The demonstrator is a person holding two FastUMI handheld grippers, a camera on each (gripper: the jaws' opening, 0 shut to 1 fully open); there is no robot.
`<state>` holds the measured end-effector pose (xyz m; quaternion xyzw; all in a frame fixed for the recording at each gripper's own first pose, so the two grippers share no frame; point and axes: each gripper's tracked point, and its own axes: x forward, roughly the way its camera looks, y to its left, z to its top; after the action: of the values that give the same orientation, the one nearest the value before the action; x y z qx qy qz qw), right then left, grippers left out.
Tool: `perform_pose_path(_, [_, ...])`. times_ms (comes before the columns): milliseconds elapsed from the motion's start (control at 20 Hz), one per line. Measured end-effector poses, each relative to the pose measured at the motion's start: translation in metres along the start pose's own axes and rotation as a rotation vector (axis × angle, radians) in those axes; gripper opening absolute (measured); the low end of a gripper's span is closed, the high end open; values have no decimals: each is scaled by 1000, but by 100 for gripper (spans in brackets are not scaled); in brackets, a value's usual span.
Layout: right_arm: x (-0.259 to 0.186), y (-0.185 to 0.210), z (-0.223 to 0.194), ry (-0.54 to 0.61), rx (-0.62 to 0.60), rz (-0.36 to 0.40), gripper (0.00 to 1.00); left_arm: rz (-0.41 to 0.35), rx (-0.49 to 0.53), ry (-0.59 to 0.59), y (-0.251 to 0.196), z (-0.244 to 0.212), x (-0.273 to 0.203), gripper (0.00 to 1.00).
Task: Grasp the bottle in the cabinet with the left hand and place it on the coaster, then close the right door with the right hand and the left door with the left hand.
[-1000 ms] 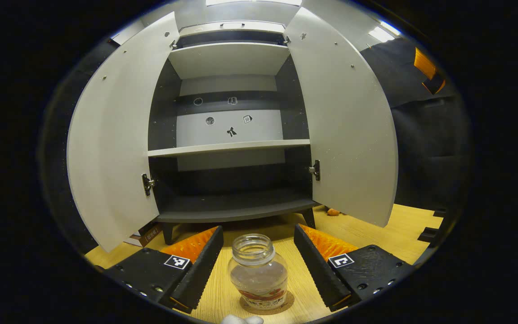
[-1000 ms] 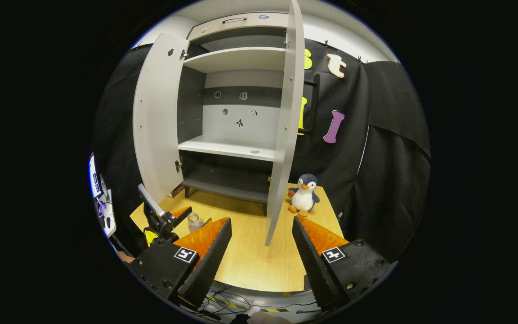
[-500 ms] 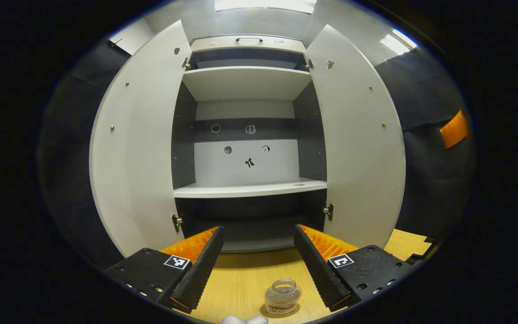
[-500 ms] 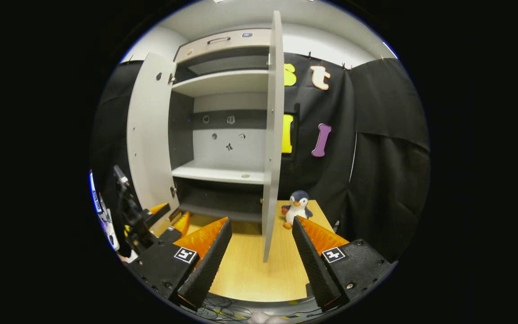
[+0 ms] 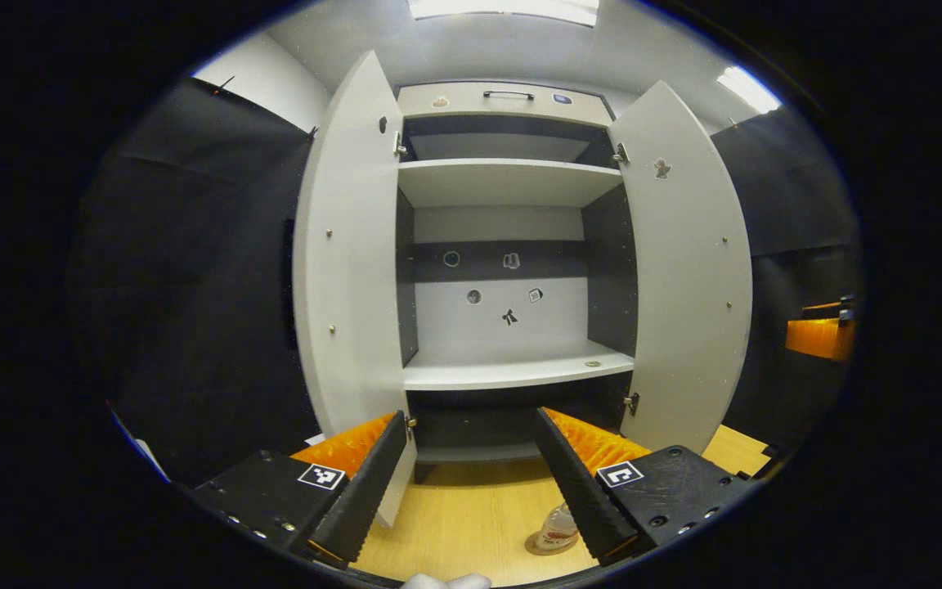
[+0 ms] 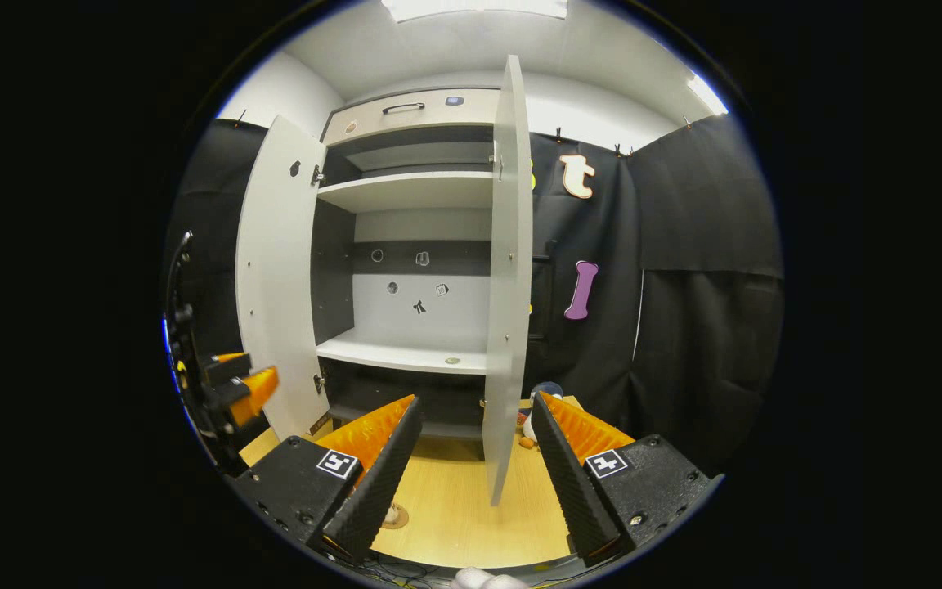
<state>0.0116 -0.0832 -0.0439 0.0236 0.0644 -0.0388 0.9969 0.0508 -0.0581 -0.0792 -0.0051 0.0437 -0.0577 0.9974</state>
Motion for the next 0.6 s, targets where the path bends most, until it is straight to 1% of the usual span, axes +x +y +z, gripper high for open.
perform_pose_path(150, [4, 0, -4, 11, 24, -14, 84, 18, 14, 10, 21, 4, -16, 96])
perform_pose_path(250, [7, -16, 0, 18, 24, -59, 83, 24, 16, 14, 29, 3, -24, 96])
perform_pose_path(350, [12, -42, 11, 6, 17, -104, 83, 34, 15, 15, 32, 3, -27, 96])
perform_pose_path(500, [32, -95, 28, 10, -2, -167, 83, 45, -1, 23, 29, 2, -34, 96])
perform_pose_path(600, [53, -126, 45, -4, 2, -184, 83, 45, 0, 1, 20, 9, -31, 96])
